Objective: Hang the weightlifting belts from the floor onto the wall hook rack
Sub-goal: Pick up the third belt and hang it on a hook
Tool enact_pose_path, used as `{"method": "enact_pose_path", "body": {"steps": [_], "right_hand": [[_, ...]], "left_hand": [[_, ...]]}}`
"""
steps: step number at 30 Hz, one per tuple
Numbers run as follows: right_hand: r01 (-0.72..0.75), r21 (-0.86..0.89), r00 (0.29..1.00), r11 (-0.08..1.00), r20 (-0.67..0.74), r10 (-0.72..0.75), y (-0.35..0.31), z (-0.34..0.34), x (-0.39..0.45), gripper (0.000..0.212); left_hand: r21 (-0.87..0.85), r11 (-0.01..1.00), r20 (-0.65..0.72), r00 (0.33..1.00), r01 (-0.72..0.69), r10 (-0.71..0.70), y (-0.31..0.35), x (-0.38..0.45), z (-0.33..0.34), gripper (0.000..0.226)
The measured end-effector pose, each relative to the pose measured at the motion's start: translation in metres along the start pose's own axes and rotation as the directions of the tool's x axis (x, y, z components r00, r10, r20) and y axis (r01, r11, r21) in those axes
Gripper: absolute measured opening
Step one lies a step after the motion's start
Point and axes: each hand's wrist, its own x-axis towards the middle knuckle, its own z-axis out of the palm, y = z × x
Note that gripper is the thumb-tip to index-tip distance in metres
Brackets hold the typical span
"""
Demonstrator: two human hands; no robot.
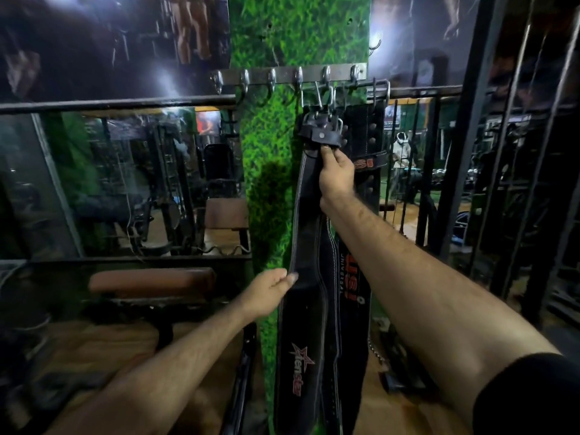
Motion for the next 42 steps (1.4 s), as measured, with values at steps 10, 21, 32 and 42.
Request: {"method": "enact_pose_path", "body": {"steps": [10, 21, 32, 42], "right_hand": [[-0.039, 0.084, 0.999, 0.996, 0.008, 0.039, -0.016, 0.011, 0.000, 0.031], [0.040, -0.038, 0.982, 0.998, 0.188, -0.032, 0.006, 0.015, -0.031, 0.027], [0.362, -0.346, 0.905, 0.866, 0.352, -0.238, 0.035, -0.012, -0.087, 0.021], [0.113, -0.784, 0.779, 0.610, 0.451, 0.435, 0.146, -0.104, -0.127, 0.042]], "left_hand": [[-0.153, 0.984, -0.289, 0.956, -0.095, 0.048, 0.001, 0.019, 0.014, 0.030], [-0.398, 0.917, -0.104, 0.991, 0.034, -0.082, 0.043, 0.028, -0.046, 0.047], [-0.631, 0.722, -0.381, 0.924, -0.284, 0.030, 0.117, 0.066, -0.070, 0.011], [-0.732, 0.596, -0.431, 0.902, -0.330, -0.031, 0.114, 0.066, -0.088, 0.040]]}}
